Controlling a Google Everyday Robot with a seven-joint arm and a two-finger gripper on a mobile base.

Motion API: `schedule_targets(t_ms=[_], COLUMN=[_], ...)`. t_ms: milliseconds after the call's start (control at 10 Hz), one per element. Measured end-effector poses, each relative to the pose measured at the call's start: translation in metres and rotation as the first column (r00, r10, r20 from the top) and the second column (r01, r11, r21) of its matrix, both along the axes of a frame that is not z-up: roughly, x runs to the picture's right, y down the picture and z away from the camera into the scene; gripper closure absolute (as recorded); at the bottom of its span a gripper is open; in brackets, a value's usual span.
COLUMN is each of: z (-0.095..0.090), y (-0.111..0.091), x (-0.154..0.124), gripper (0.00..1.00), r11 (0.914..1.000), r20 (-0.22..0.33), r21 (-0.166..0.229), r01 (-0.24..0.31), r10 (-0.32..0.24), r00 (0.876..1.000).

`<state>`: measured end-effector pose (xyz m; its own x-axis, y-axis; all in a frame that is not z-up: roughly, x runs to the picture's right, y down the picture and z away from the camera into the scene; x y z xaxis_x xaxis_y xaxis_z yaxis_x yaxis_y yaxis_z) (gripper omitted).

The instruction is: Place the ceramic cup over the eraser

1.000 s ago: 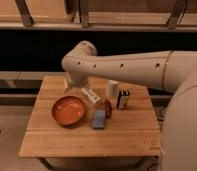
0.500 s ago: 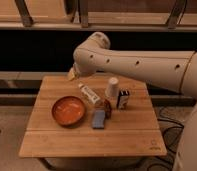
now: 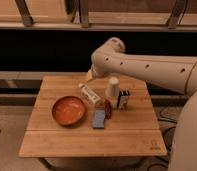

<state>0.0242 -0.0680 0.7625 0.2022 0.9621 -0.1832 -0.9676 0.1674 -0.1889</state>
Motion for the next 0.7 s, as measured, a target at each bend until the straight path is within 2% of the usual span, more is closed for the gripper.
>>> schedule_targets(t_ms=[200, 400, 700], z=[0.01, 0.017, 0.016], y=[-0.011, -0.012, -0.012], x=[0.034, 0.063, 0.06], gripper=[0.35, 0.35, 0.35], r11=[0.9994, 0.9984, 0.9984], r20=[-0.018, -0.04, -0.035], r21=[0.024, 0.027, 0.026], r01=[-0.023, -0.049, -0.05], r10=[0.023, 0.05, 0.051], r00=[1.0, 0.998, 0.998])
